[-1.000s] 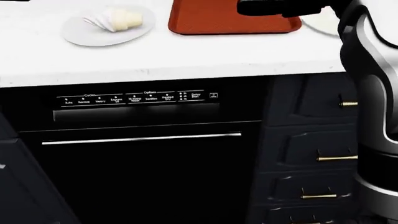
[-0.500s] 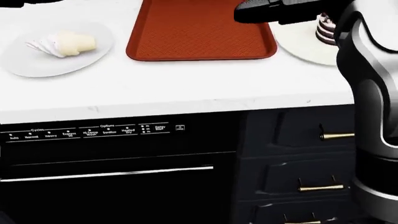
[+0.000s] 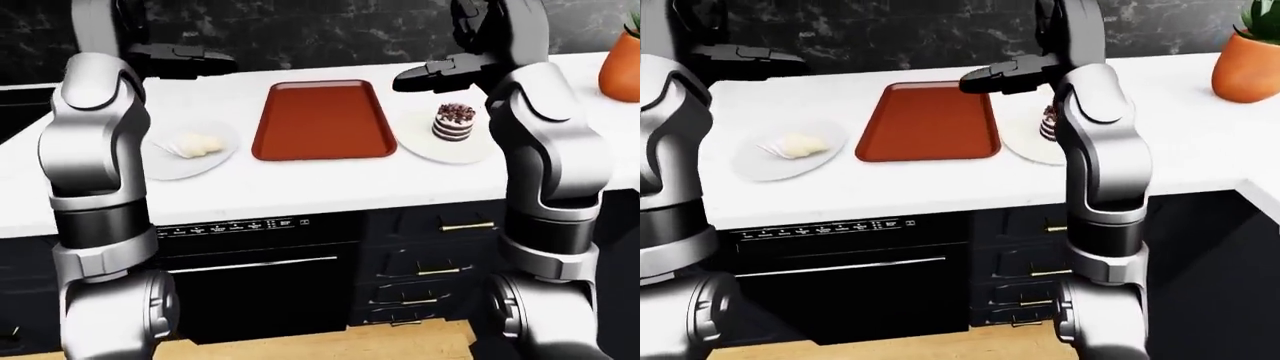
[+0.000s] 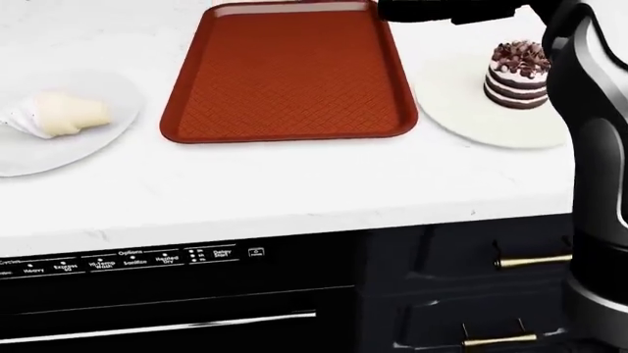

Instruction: Move the dessert items from the plate to the tray.

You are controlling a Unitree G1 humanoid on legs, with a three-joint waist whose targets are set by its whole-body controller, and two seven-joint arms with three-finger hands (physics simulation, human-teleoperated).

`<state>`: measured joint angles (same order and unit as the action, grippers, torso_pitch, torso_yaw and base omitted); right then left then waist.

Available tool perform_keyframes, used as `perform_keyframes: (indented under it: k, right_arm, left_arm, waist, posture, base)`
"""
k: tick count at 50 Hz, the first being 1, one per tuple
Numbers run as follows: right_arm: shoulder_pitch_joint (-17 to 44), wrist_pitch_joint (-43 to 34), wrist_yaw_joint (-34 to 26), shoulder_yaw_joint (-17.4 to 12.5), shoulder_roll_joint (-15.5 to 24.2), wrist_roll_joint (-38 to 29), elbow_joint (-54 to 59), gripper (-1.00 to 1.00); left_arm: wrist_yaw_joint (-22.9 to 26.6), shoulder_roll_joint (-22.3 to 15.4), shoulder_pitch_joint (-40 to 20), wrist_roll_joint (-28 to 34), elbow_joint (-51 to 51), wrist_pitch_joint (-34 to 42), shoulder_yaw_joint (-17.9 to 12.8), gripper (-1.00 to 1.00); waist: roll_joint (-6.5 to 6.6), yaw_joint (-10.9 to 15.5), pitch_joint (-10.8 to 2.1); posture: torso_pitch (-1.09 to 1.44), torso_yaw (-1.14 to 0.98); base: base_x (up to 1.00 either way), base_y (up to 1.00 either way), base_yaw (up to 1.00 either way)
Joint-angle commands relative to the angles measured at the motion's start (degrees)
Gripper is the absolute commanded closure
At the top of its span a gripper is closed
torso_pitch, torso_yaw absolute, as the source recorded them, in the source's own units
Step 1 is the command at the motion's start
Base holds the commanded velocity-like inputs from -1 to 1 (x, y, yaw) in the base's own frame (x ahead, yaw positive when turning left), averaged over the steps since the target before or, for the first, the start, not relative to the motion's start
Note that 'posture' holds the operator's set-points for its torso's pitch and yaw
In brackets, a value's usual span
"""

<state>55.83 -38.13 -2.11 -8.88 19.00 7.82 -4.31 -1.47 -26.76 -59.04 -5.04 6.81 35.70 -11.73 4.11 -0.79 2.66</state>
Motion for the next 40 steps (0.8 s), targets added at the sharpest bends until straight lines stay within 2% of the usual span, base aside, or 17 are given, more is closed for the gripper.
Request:
perform_keyframes:
  k: [1, 2, 4, 10, 13, 14, 15, 17, 22, 24, 26, 27, 28, 35, 37, 39, 40]
  right_arm:
    - [1.5, 1.5, -0.1, -0.1, 0.1, 0.1, -1.5, -1.00]
    - [1.3, 1.4, -0.1, 0.0, 0.2, 0.0, -1.6, -1.00]
    - [1.3, 1.4, -0.2, -0.1, 0.2, -0.1, -1.8, -1.00]
    - [1.3, 1.3, -0.3, -0.1, 0.0, -0.1, -2.1, -1.00]
    - [1.3, 1.0, -0.3, -0.1, 0.0, -0.1, -2.3, -1.00]
    - [1.3, 1.0, -0.3, -0.2, 0.0, -0.1, -2.3, -1.00]
    - [1.3, 0.8, -0.3, -0.1, 0.0, 0.0, -2.5, -1.00]
    - [1.2, 1.0, -0.4, -0.1, 0.0, -0.1, -2.4, -1.00]
    - [1.1, 0.8, -0.4, -0.2, 0.0, 0.1, -2.8, -1.00]
    - [1.2, 0.7, -0.3, -0.3, 0.0, 0.3, -2.9, -1.00]
    - [1.2, 0.8, -0.3, -0.3, 0.0, 0.4, -3.1, -1.00]
    - [1.1, 0.9, -0.4, -0.2, 0.0, 0.4, -3.0, -1.00]
    - [1.2, 0.9, -0.3, -0.3, 0.0, 0.4, -3.0, -1.00]
    - [1.1, 0.5, -0.5, 0.1, 0.1, -0.1, -3.6, -1.00]
    - [0.9, 0.8, -0.4, 0.1, 0.1, -0.7, -3.3, -1.00]
    - [0.8, 0.5, -0.5, 0.1, 0.0, -0.9, -3.5, -1.00]
    - [0.8, 0.6, -0.4, 0.1, 0.0, -1.0, -3.5, -1.00]
  left_arm:
    - [-0.2, -0.8, -1.4, 0.2, -1.3, -1.2, -0.7, -1.00]
    - [-0.3, -1.0, -1.4, 0.2, -1.5, -1.2, -0.8, -1.00]
    - [-0.3, -1.0, -1.4, 0.2, -1.6, -1.1, -0.8, -1.00]
    - [-0.4, -0.9, -1.2, 0.2, -1.8, -1.0, -0.8, -1.00]
    - [-0.4, -1.0, -1.0, 0.1, -2.0, -0.9, -0.9, -1.00]
    - [-0.5, -1.0, -1.1, 0.1, -2.0, -1.0, -0.9, -1.00]
    - [-0.5, -0.9, -1.0, 0.0, -2.0, -1.0, -0.8, -1.00]
    - [-0.4, -0.8, -0.9, 0.0, -1.9, -1.2, -0.7, -1.00]
    - [-0.5, -0.8, -1.0, 0.1, -2.0, -1.1, -0.7, -1.00]
    - [-0.4, -0.9, -1.0, 0.1, -1.9, -1.2, -0.7, -1.00]
    - [-0.5, -0.9, -0.9, 0.0, -1.9, -1.3, -0.9, -1.00]
    - [-0.4, -0.9, -0.8, 0.1, -1.9, -1.3, -0.7, -1.00]
    - [-0.5, -0.9, -0.9, 0.1, -1.9, -1.3, -0.8, -1.00]
    - [-0.4, -1.2, -1.1, 0.1, -2.1, -0.9, -0.9, -1.00]
    - [-0.4, -1.2, -1.2, 0.1, -1.9, -1.0, -0.8, -1.00]
    - [-0.4, -1.2, -1.2, 0.1, -2.0, -1.0, -0.8, -1.00]
    - [-0.4, -1.2, -1.1, 0.1, -2.0, -0.9, -0.8, -1.00]
  waist:
    - [1.39, 0.0, -1.77]
    - [0.47, 0.1, -1.78]
    - [0.95, 0.1, -1.22]
    - [-3.86, 1.1, -0.79]
    - [-7.82, 1.5, -1.33]
    - [-5.64, 1.0, -1.21]
    - [-6.91, 1.3, -1.36]
    - [-6.69, 0.9, -1.59]
    - [-3.89, 0.2, -0.48]
    - [-1.74, -0.3, -0.76]
    - [2.10, -0.5, -2.19]
    - [0.25, 0.1, -1.56]
    - [1.23, -0.4, -1.00]
    - [-1.66, 0.4, -0.40]
    - [-3.20, 0.5, -0.03]
    - [-6.26, 0.6, -0.50]
    - [-4.81, 1.0, -0.68]
  posture:
    - [0.00, 0.00]
    - [0.00, 0.00]
    - [0.00, 0.00]
    - [0.00, 0.00]
    - [0.00, 0.00]
    - [0.00, 0.00]
    - [0.00, 0.00]
    - [0.00, 0.00]
    - [0.00, 0.00]
    - [0.00, 0.00]
    - [0.00, 0.00]
    - [0.00, 0.00]
    - [0.00, 0.00]
    - [0.00, 0.00]
    - [0.00, 0.00]
    - [0.00, 0.00]
    - [0.00, 0.00]
  base:
    - [0.23, 0.00, 0.00]
    - [0.23, 0.00, 0.00]
    - [0.24, 0.05, 0.00]
    - [0.24, 0.12, 0.00]
    - [0.25, 0.11, 0.00]
    - [0.24, 0.12, 0.00]
    - [0.25, 0.12, 0.00]
    - [0.26, 0.13, 0.00]
    - [0.35, 0.13, 0.00]
    - [0.36, 0.13, 0.00]
    - [0.36, 0.13, 0.00]
    - [0.37, 0.12, 0.00]
    - [0.36, 0.13, 0.00]
    - [0.23, 0.07, 0.00]
    - [0.00, 0.00, 0.00]
    - [0.00, 0.00, 0.00]
    - [0.00, 0.00, 0.00]
